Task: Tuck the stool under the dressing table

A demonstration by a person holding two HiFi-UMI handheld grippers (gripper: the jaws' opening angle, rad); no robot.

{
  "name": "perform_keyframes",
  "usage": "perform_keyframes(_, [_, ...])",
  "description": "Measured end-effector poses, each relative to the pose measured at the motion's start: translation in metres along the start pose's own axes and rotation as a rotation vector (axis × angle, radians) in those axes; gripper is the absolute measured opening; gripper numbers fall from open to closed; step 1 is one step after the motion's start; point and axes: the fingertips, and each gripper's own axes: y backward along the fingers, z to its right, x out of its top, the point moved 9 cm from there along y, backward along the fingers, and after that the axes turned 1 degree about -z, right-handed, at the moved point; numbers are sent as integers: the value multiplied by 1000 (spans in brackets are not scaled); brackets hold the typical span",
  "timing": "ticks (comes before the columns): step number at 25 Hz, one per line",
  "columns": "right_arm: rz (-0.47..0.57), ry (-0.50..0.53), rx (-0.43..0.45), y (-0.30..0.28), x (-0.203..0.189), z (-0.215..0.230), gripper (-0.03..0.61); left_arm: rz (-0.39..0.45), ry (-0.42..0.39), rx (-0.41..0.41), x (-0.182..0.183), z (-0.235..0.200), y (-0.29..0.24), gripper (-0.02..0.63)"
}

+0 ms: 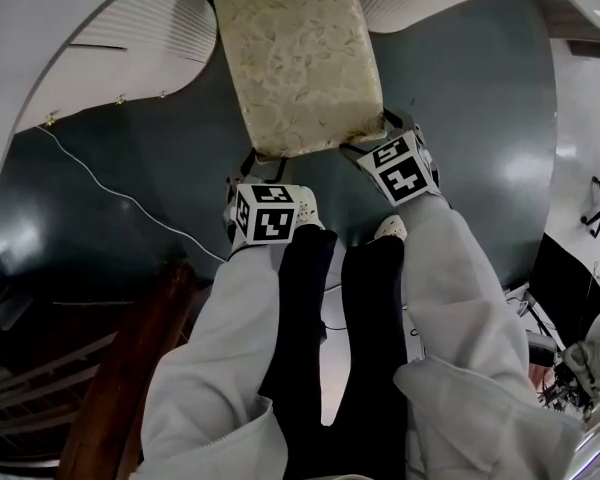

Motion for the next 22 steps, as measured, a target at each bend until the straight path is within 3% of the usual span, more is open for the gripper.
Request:
perform_keyframes(13, [73,9,-17,-15,35,22,505,57,-21,37,31,-26,-13,249])
perform_keyframes(22, [144,17,-45,-24,79,47,511,104,-42,77,75,-54,-22,250])
